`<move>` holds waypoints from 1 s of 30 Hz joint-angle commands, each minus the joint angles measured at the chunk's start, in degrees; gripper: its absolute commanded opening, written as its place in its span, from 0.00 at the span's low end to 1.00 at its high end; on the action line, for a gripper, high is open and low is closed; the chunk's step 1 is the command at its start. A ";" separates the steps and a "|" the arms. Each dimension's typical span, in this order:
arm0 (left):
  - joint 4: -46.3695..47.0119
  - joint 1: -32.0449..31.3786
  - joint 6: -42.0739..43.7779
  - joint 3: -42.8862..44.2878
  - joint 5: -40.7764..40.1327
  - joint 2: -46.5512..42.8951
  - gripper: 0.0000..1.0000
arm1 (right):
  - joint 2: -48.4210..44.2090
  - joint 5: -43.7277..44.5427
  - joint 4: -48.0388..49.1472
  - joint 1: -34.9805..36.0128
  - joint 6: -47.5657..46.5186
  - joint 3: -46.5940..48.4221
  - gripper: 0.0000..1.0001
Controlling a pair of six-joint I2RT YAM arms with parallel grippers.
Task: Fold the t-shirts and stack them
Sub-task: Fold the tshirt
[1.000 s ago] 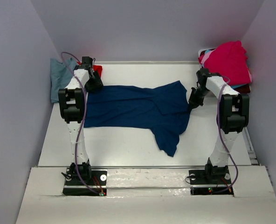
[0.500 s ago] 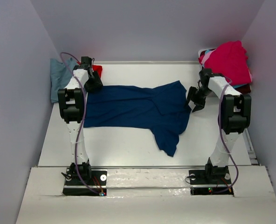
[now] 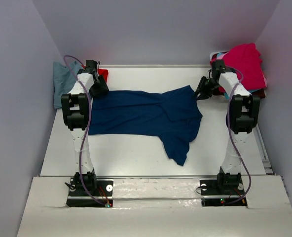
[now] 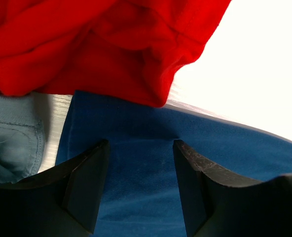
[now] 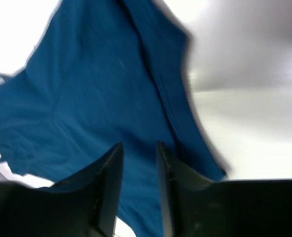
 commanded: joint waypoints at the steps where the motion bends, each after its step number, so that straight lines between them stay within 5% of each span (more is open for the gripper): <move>1: -1.90 0.61 0.75 -2.34 -1.53 0.60 0.67 | 7.83 -1.79 0.71 3.67 0.30 11.34 0.30; 8: -2.51 0.08 1.01 -2.78 -2.32 0.33 0.67 | 17.94 -2.22 -0.96 6.49 0.74 25.33 0.13; 18: -3.22 -0.44 1.28 -2.52 -2.67 0.59 0.67 | 23.48 -1.97 1.23 7.63 1.44 30.71 0.12; 30: -4.36 -0.97 2.07 -3.05 -4.96 -0.55 0.67 | 30.25 8.40 -3.77 7.63 -0.84 38.27 0.12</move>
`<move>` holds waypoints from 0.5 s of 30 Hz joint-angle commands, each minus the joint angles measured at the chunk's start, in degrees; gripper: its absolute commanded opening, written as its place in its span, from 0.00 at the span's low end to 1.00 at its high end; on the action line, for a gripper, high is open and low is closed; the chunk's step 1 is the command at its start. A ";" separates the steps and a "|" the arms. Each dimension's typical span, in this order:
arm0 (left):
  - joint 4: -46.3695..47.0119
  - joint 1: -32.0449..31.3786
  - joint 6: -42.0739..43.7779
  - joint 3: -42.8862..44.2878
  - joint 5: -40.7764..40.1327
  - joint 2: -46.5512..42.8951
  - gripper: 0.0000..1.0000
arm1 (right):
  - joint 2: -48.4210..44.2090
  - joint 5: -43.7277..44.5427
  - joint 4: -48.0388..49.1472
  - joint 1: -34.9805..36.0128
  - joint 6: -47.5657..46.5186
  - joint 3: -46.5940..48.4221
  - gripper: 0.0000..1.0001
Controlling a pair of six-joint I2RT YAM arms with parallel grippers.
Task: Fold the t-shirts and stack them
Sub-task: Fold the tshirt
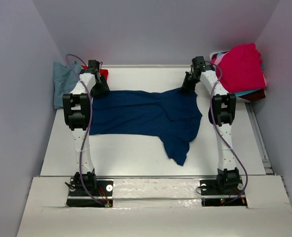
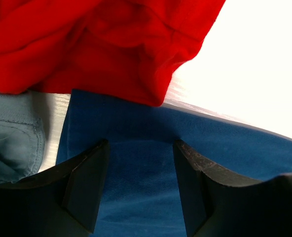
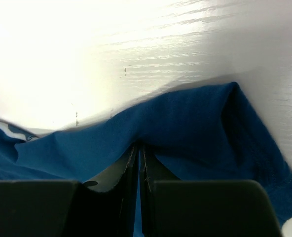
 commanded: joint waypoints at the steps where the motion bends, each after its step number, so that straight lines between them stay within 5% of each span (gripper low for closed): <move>1: -4.64 0.12 1.06 -2.85 -2.14 -0.50 0.67 | 2.82 8.25 -3.34 -0.06 -2.30 3.91 0.12; 15: -5.96 0.12 0.62 -0.31 -1.70 0.20 0.67 | 1.42 18.02 -8.44 -6.04 -2.31 -0.75 0.12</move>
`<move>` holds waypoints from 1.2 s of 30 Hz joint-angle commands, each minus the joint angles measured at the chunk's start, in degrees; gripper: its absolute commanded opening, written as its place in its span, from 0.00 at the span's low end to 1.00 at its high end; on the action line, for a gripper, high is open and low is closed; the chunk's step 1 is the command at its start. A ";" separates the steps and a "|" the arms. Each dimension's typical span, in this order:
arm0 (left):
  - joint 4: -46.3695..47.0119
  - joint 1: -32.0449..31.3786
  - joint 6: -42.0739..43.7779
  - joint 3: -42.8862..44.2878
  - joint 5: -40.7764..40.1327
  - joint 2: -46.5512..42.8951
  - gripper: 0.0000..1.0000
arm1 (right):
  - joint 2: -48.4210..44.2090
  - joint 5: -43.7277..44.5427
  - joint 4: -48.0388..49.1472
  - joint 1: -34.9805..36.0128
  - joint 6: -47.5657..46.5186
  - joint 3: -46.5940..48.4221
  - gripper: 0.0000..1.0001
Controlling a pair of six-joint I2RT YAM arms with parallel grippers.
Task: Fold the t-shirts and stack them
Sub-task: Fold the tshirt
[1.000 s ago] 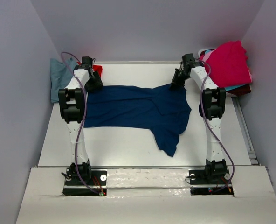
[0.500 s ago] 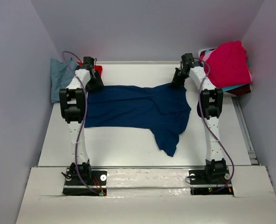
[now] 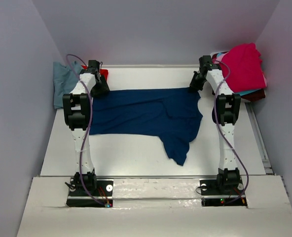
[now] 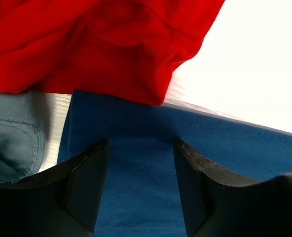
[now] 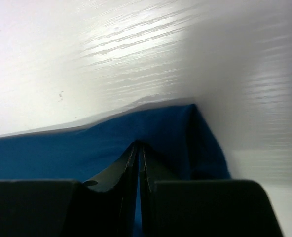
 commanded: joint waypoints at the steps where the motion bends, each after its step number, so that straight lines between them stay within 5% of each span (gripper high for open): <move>1: -6.03 0.30 0.25 0.35 -1.11 0.55 0.67 | 0.68 8.38 -5.07 -3.15 -1.78 -3.13 0.12; 15: -7.26 0.30 0.25 7.47 -2.78 4.16 0.68 | -2.75 2.50 -2.88 -3.68 -3.28 -6.03 0.15; 25: -6.29 0.30 -0.01 6.86 -3.48 3.28 0.69 | -10.92 -0.67 -2.35 -1.92 -3.72 -9.98 0.55; 36: 0.91 -1.29 0.16 2.11 -5.15 -7.88 0.82 | -16.29 1.62 -5.42 1.68 -3.19 -12.71 0.60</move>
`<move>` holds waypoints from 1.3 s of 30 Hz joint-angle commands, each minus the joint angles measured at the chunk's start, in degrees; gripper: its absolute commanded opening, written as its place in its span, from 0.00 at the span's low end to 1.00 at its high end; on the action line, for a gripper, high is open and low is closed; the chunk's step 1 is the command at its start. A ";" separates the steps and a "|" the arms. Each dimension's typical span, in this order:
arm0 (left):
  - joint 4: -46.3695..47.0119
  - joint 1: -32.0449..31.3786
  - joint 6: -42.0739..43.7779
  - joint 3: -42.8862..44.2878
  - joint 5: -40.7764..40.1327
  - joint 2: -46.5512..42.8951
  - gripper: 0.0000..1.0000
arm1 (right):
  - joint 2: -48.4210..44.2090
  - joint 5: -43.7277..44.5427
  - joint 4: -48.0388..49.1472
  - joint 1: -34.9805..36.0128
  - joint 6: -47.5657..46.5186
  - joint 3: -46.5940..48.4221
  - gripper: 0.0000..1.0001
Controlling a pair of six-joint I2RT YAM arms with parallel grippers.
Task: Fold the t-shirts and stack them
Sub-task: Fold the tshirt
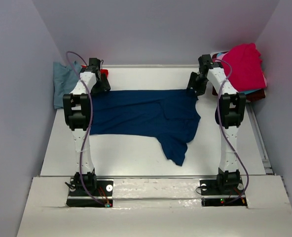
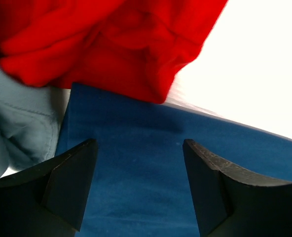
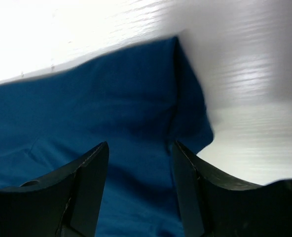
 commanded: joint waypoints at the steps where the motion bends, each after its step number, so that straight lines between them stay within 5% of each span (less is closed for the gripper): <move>1: 2.79 -0.54 0.66 -0.01 -1.22 -8.45 0.82 | -4.83 1.15 -2.67 0.96 -0.24 -0.14 0.60; 19: -0.72 -3.53 -0.74 -9.85 -5.26 -13.91 0.82 | -9.33 -4.56 0.14 5.70 1.17 -12.01 0.56; 26: -2.92 -3.53 -0.48 -6.78 -6.14 -10.57 0.82 | -7.21 -4.47 -1.27 6.76 1.43 -9.99 0.46; 39: -10.74 -3.53 0.84 7.37 -6.93 2.43 0.82 | 0.17 -3.51 -2.32 6.76 1.43 -7.18 0.45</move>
